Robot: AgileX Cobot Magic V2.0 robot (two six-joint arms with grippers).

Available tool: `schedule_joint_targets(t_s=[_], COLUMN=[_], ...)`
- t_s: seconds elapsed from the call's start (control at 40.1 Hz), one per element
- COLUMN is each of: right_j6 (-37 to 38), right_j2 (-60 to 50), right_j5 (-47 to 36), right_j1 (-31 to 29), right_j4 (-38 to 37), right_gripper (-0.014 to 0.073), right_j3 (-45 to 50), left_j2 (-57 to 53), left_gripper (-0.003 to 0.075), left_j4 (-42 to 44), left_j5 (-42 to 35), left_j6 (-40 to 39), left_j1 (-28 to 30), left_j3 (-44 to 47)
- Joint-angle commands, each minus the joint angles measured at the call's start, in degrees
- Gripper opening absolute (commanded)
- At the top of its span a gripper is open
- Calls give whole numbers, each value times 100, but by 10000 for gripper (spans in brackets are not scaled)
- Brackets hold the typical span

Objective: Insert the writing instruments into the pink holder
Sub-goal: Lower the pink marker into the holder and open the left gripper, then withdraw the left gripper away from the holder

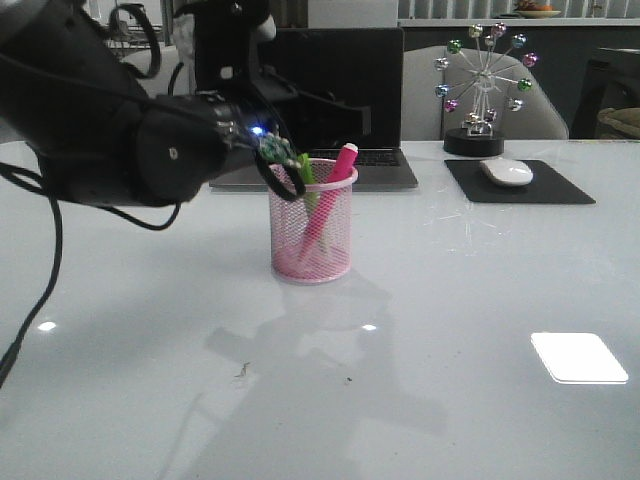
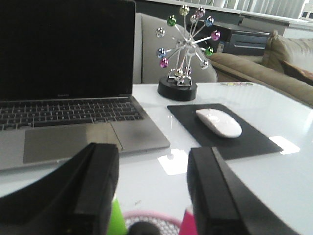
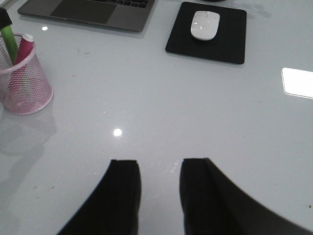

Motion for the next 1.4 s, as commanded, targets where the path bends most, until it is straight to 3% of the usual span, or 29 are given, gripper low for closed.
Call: schedule_joint_targets(t_s=[0.0,0.199,0.424,0.848,0.972,1.371], right_j6=[-39,-39,-39,-39,-39,-39], right_j2=[-37,-37,-37,-37,-37,-37], right_j5=[-328,-311,-259,-90,15,23], right_j1=[16,16,16,16,16,16], right_j4=[115,115,115,115,115,115], right_gripper=[337,337,337,337,337,337], right_j3=[-156,-156,-156,-156,-156,-156], left_j2=[-672,-1471,-2585,-4256,-4645,-6248], left_gripper=[403,369,333,333,332,331], left_j4=[59,170,170,676,680,689], left_j5=[-339,751,2790,5474,5860,5849], left_j6=[142,989,986,986,986,986], left_j1=[181,721,1604,2780,2983,3568], left_j3=[-124,-156,-156,-156,-65,1316])
